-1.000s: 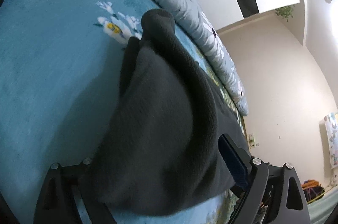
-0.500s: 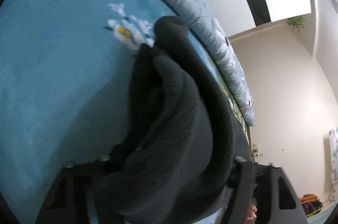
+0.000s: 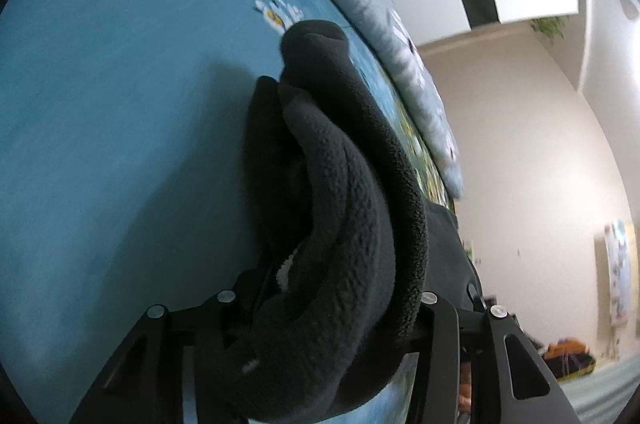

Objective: Fold clothes
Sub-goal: 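Grasp the folded jacket bundle with both grippers from its sides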

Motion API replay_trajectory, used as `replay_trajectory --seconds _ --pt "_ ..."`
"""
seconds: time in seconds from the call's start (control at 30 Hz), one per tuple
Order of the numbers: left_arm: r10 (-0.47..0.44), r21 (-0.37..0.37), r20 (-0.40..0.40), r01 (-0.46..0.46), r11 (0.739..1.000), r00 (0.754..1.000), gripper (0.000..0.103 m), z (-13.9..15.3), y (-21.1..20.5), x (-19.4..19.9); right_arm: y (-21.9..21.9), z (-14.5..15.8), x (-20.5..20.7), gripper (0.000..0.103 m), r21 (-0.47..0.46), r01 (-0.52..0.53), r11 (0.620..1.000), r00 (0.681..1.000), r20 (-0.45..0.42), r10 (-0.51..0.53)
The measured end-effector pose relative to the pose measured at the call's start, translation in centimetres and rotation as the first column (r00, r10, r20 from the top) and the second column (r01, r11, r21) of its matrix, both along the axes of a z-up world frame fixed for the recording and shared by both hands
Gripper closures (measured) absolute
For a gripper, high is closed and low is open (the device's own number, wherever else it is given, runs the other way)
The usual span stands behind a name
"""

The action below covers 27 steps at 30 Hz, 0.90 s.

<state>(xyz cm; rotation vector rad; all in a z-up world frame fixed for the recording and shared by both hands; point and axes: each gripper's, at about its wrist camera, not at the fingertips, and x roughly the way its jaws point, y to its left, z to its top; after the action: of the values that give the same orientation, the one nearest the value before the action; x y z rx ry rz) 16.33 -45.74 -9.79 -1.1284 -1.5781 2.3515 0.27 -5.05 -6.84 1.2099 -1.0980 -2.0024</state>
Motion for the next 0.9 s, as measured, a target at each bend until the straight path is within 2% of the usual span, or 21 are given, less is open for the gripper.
replay_trajectory --seconds 0.07,0.17,0.3,0.4,0.47,0.57,0.63,0.8,0.9 --pt "-0.020 -0.006 -0.001 0.020 1.000 1.000 0.054 0.5 0.6 2.4 1.1 -0.3 2.8 0.058 -0.018 -0.008 1.000 1.000 0.005 0.008" --pt "-0.051 -0.053 -0.006 0.051 0.997 0.999 0.054 1.4 1.6 5.3 2.4 -0.2 7.3 0.058 -0.024 -0.018 1.000 1.000 -0.016 0.018" --pt "-0.058 -0.066 0.017 0.059 0.996 0.998 0.054 0.6 2.3 6.7 3.6 -1.0 10.6 0.058 -0.020 -0.003 1.000 1.000 -0.014 0.003" --pt "-0.047 -0.069 0.028 0.049 0.996 0.999 0.049 0.1 2.7 6.6 3.9 -2.0 11.0 0.057 -0.019 0.011 1.000 1.000 0.013 -0.011" --pt "-0.044 -0.070 0.029 0.045 0.997 0.999 0.041 -0.1 2.9 6.4 4.1 -2.5 11.1 0.055 -0.018 0.016 1.000 1.000 0.026 -0.015" --pt "-0.044 -0.070 0.026 0.046 0.996 0.999 0.037 -0.2 3.1 6.0 4.1 -3.1 11.3 0.049 -0.014 0.015 1.000 0.999 0.034 -0.015" --pt "-0.049 -0.077 0.022 0.051 0.996 0.999 0.031 -0.1 3.4 5.8 4.2 -3.5 11.3 0.045 -0.016 0.021 1.000 0.999 0.042 -0.020" --pt "-0.077 -0.148 0.009 0.077 0.986 0.997 0.018 0.5 4.5 4.7 3.6 -4.1 11.0 0.042 -0.015 0.031 0.999 0.998 0.047 -0.030" --pt "-0.091 -0.203 0.012 0.092 0.975 0.996 0.017 0.9 5.4 4.0 3.2 -4.1 10.7 0.042 -0.008 0.028 1.000 0.999 0.046 -0.028"
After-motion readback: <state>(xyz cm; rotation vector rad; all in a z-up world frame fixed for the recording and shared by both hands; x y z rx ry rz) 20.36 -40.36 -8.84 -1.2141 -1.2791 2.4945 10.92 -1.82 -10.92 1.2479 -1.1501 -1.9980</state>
